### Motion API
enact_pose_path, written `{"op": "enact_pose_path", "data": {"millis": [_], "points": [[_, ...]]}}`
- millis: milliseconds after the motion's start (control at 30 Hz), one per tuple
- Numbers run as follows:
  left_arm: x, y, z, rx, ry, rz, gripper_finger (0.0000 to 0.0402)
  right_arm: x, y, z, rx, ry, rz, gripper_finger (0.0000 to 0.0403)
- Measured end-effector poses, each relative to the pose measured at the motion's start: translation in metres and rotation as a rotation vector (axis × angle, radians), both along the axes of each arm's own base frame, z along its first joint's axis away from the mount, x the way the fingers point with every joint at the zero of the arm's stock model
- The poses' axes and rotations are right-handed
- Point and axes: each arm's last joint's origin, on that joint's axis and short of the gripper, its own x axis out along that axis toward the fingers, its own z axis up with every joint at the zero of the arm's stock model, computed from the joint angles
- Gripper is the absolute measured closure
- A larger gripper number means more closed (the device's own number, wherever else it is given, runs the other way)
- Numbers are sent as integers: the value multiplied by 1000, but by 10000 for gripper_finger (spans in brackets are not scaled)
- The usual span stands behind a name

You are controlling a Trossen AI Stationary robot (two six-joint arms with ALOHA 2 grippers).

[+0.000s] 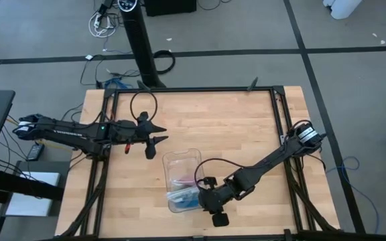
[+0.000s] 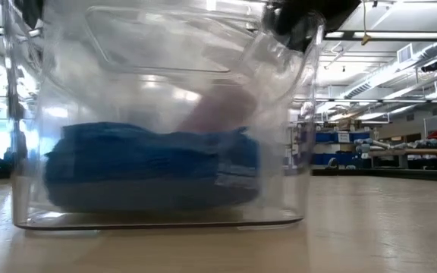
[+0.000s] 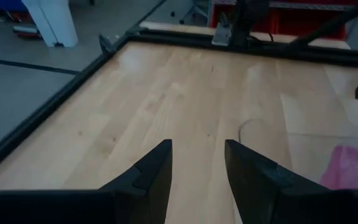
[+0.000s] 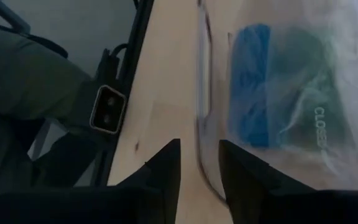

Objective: Roll bandage
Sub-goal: Move the transparent bin to the center of the table

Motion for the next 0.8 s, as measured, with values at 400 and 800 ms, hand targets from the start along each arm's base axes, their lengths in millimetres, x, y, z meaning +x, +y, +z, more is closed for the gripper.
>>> {"op": "enact_pose_path", "data": {"millis": [400,800], "points": [[0,-1,0,-12,3,-16,247,9,-15,3,-72,-2,-41,389],[2,-3,5,-22,-61,-29,247,12,-48,9,-201,98,-74,396]]}}
